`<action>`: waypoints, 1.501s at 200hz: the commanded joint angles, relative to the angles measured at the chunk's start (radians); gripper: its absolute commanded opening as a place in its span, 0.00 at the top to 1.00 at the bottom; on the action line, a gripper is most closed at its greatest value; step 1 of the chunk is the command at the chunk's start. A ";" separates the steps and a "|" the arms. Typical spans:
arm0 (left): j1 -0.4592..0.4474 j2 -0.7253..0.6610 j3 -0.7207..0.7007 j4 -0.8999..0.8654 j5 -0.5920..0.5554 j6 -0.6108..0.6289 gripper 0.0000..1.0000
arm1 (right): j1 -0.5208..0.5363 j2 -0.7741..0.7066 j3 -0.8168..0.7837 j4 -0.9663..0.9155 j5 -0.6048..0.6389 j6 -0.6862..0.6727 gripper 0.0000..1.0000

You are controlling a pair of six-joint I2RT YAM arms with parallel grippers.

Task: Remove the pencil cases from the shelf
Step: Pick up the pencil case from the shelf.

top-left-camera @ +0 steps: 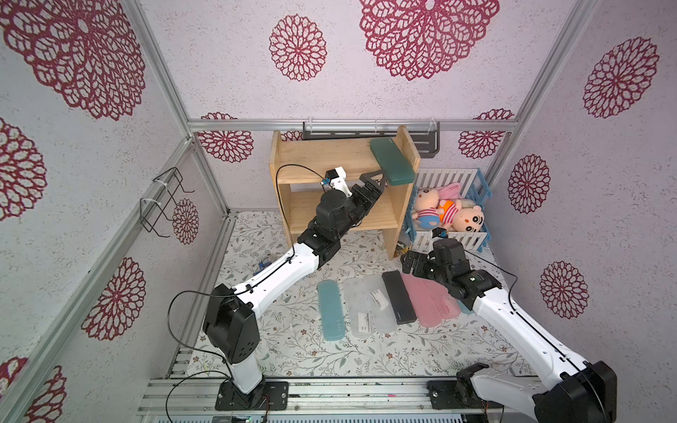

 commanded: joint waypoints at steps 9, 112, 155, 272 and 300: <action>-0.021 0.047 0.077 0.005 0.045 -0.020 0.01 | -0.030 -0.022 0.010 0.020 -0.047 -0.042 0.01; -0.043 0.188 0.264 -0.022 0.103 -0.048 0.48 | -0.084 -0.048 -0.006 0.004 -0.090 -0.070 0.01; -0.046 0.178 0.229 0.005 0.098 -0.048 0.63 | -0.087 -0.052 -0.009 0.001 -0.097 -0.070 0.01; -0.065 -0.064 -0.106 0.115 0.078 0.222 1.00 | -0.046 -0.192 0.041 0.024 -0.102 -0.047 0.01; -0.097 -0.247 -0.319 0.071 0.024 0.431 1.00 | 0.050 -0.211 0.126 0.032 -0.064 -0.033 0.01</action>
